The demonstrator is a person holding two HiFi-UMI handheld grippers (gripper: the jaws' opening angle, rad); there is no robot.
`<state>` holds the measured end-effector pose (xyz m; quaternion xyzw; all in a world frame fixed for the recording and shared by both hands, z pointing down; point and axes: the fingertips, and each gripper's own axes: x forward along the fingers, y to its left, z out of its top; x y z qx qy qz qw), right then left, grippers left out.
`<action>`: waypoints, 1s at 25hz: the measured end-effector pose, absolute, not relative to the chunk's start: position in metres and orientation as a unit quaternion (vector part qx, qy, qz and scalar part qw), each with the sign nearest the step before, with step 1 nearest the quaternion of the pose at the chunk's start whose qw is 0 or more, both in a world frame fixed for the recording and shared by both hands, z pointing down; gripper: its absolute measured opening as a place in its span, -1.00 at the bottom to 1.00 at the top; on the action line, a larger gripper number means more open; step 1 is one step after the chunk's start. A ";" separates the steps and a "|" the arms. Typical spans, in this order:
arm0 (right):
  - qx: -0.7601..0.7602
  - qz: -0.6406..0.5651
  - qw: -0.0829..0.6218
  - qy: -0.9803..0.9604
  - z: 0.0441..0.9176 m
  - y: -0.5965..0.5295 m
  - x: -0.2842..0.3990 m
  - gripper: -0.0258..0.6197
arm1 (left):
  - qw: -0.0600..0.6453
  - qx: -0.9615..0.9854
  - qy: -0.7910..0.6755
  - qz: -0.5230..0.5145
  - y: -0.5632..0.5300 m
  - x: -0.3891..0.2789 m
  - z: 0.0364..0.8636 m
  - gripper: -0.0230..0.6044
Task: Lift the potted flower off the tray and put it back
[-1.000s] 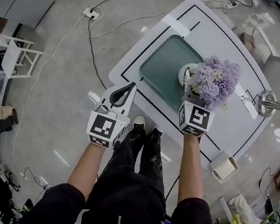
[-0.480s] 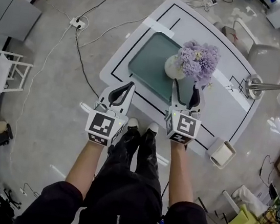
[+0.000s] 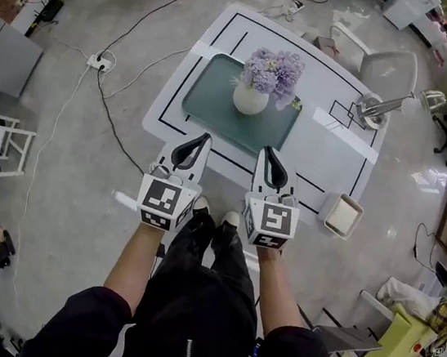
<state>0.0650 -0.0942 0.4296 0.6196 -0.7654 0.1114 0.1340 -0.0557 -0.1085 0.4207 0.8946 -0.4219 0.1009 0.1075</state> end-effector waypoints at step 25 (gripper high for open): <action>0.594 0.105 0.095 -0.792 0.369 0.041 0.054 -0.90 | 0.078 0.902 -0.416 0.089 0.017 -0.018 0.373 -0.91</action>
